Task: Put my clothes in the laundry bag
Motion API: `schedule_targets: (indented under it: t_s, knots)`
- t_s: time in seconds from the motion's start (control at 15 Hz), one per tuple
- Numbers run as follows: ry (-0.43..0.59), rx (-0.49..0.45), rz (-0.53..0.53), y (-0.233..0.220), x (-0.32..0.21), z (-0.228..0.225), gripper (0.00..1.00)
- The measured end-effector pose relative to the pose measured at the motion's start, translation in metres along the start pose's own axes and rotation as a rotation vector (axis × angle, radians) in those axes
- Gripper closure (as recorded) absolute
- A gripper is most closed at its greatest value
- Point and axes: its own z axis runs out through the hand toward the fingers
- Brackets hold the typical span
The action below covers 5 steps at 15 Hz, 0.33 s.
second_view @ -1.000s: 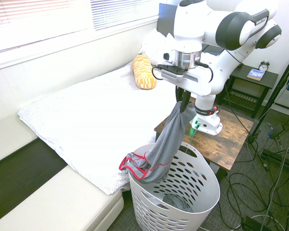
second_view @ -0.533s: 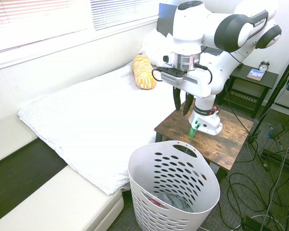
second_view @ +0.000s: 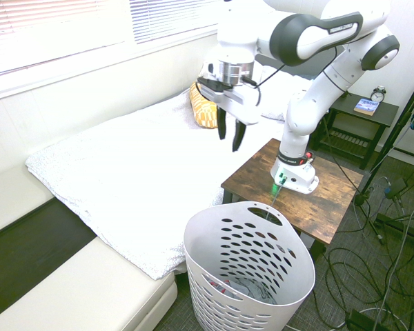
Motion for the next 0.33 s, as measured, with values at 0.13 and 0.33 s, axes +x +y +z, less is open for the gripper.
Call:
schedule_targets:
  t_s: [0.13, 0.33]
  knots:
    - [0.040, -0.045, 0.138, 0.064, 0.073, 0.039, 0.00]
    - [0.057, -0.078, 0.364, 0.185, 0.165, 0.078, 0.00]
